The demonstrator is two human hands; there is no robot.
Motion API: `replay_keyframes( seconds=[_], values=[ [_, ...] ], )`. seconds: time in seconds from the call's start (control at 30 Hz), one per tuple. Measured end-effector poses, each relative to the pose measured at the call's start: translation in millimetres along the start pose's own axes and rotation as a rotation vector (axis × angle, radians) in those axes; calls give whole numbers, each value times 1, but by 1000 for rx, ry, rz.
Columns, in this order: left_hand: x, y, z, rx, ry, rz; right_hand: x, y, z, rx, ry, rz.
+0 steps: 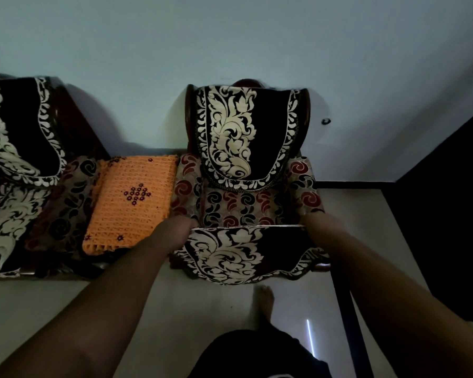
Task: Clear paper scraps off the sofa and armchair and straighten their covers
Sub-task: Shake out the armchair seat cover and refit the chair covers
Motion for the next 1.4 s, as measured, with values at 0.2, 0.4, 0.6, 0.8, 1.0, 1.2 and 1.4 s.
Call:
replay_keyframes(
  seconds=[0.2,0.4,0.6,0.8,1.0,1.2,1.4],
  values=[
    [-81,-16,-19,90,-227,-10,-104,10,-27,185,-214,114],
    [-153,-35,-28,142,-463,103,-199,12,-47,251,-343,224],
    [-230,-49,-4,79,-241,124,-284,-9,-51,128,-190,158],
    [-335,-112,-24,50,-129,142,-394,-41,-85,42,-146,38],
    [-422,-193,-101,31,50,235,-470,-77,-125,142,20,25],
    [-492,-221,-131,-105,71,239,-543,-103,-185,273,88,59],
    [-542,-261,-196,-288,72,218,-596,-116,-253,263,128,10]
  ],
)
Point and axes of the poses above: each hand's wrist, its own x-axis away from the middle knuckle, its own z-axis out of the back of the hand, y = z × x, the point moved 1 cm from there along -x, towards the middle knuckle, and after that the axes turned 13 degrees about -z, right-handed, at the moved point
